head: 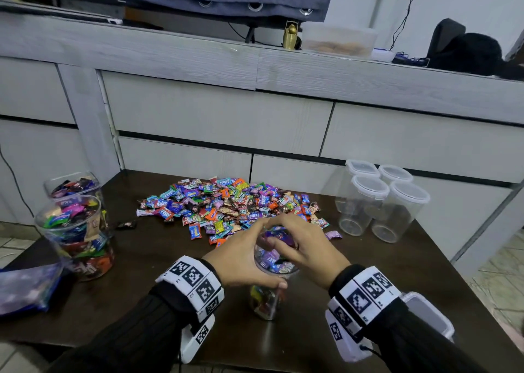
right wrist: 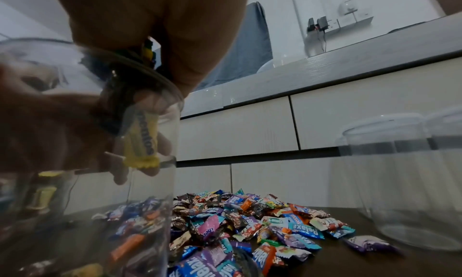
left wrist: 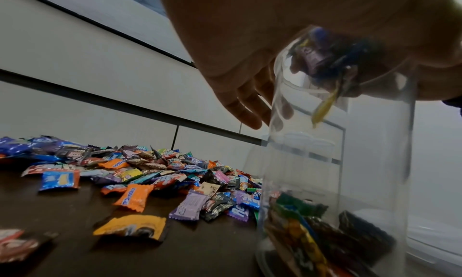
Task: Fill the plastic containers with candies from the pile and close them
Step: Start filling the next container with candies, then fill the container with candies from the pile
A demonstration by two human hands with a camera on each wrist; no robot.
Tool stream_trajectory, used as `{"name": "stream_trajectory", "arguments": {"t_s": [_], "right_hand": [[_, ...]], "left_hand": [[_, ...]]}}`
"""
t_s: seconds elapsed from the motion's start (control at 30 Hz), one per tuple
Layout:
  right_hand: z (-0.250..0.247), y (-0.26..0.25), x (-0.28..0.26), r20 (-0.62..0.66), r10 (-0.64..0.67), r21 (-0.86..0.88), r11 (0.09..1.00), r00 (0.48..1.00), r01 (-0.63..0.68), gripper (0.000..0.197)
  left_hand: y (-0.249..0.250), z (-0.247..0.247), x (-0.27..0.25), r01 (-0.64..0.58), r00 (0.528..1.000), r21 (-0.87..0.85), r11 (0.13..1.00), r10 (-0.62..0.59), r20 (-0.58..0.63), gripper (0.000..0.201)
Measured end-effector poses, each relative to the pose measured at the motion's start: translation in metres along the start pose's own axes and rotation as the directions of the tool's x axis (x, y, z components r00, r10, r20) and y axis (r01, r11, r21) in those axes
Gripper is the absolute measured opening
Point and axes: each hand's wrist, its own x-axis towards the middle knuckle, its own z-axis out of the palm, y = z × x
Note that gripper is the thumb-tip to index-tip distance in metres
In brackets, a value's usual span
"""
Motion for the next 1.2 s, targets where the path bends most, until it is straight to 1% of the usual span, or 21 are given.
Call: {"name": "stream_trajectory", "arguments": {"t_s": [0.13, 0.2, 0.3, 0.47, 0.53, 0.63, 0.73, 0.83, 0.97, 1.03, 1.13, 1.17, 1.2], "right_hand": [[0.001, -0.003, 0.0, 0.147, -0.023, -0.09, 0.995, 0.989, 0.037, 0.027], [-0.001, -0.005, 0.0, 0.19, -0.034, -0.145, 0.987, 0.981, 0.062, 0.026], [-0.004, -0.006, 0.002, 0.214, -0.046, -0.171, 0.982, 0.976, 0.084, 0.023], [-0.004, -0.006, 0.002, 0.246, -0.051, -0.139, 0.986, 0.968, 0.087, 0.025], [-0.004, -0.005, 0.002, 0.258, -0.035, -0.125, 0.99, 0.966, 0.069, 0.025], [-0.006, -0.005, 0.005, 0.244, -0.013, -0.117, 0.992, 0.97, 0.042, 0.026], [-0.006, -0.007, 0.009, 0.237, -0.024, -0.104, 0.993, 0.971, 0.05, 0.028], [-0.004, -0.008, 0.01, 0.231, -0.043, -0.062, 0.996, 0.972, 0.059, 0.023], [-0.001, -0.006, 0.007, 0.206, -0.03, -0.011, 0.999, 0.978, 0.033, 0.011], [0.0, -0.005, 0.005, 0.168, -0.017, 0.023, 1.0, 0.986, 0.014, 0.011], [0.003, -0.005, 0.001, 0.123, 0.049, 0.126, 0.99, 0.991, -0.064, 0.015], [0.004, -0.004, 0.0, 0.095, 0.093, 0.202, 0.973, 0.991, -0.11, 0.014], [0.004, -0.004, 0.0, 0.069, 0.155, 0.322, 0.932, 0.986, -0.169, 0.012]], "left_hand": [[0.001, 0.001, 0.0, -0.007, 1.0, -0.029, 1.0, 0.007, 0.0, 0.099], [0.001, 0.001, 0.0, 0.0, 1.0, -0.031, 1.0, 0.0, 0.006, 0.102], [-0.002, -0.001, 0.002, 0.004, 1.0, -0.026, 1.0, -0.004, 0.022, 0.106], [-0.002, -0.003, 0.005, -0.004, 0.999, -0.03, 1.0, 0.005, 0.032, 0.099], [-0.002, -0.002, 0.006, -0.009, 0.999, -0.034, 0.999, 0.01, 0.031, 0.097], [-0.004, -0.002, 0.005, -0.004, 1.0, -0.017, 1.0, 0.004, 0.028, 0.099], [-0.004, -0.002, 0.003, 0.009, 1.0, 0.005, 1.0, -0.009, 0.025, 0.097], [-0.002, -0.003, 0.002, 0.005, 1.0, 0.019, 1.0, -0.005, 0.014, 0.086], [-0.003, -0.003, 0.002, 0.01, 1.0, -0.016, 1.0, -0.009, 0.013, 0.085], [-0.002, -0.003, 0.001, 0.003, 1.0, -0.022, 1.0, -0.003, 0.002, 0.085], [-0.001, -0.003, -0.002, -0.008, 1.0, -0.029, 1.0, 0.008, 0.004, 0.085], [-0.001, -0.003, -0.003, -0.009, 1.0, -0.03, 1.0, 0.009, 0.005, 0.085], [-0.003, -0.003, -0.004, -0.007, 1.0, -0.039, 0.999, 0.007, 0.008, 0.087]]}}
